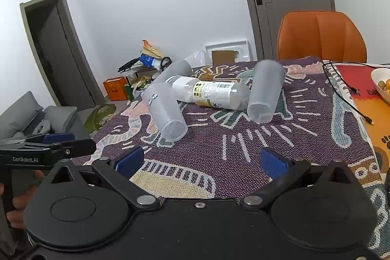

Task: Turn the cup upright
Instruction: 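Move the right gripper toward the frosted cup lying on its side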

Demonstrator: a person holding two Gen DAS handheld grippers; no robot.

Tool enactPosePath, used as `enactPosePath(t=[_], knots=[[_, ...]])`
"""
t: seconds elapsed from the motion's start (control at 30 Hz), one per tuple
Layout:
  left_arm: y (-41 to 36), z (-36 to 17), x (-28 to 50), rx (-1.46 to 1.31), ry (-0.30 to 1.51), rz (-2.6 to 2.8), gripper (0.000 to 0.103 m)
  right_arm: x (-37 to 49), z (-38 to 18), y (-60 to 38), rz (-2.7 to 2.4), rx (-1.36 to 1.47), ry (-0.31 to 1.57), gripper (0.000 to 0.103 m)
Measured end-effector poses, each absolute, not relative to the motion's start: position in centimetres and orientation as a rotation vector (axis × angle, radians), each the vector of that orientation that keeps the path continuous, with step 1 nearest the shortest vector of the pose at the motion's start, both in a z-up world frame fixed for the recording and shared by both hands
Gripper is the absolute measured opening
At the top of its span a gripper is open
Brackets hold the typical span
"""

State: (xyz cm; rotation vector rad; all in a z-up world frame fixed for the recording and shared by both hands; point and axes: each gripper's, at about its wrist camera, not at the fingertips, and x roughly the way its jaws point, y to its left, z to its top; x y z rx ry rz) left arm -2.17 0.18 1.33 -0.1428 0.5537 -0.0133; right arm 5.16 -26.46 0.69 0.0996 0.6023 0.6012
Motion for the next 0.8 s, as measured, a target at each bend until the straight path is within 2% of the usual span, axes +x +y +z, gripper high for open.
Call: enactPosePath(t=[0.8], knots=[[0.8, 1.0, -2.5, -0.135, 0.532, 0.007, 0.102, 5.2, 0.2, -26.1, 0.606, 0.084, 0.603, 0.103]])
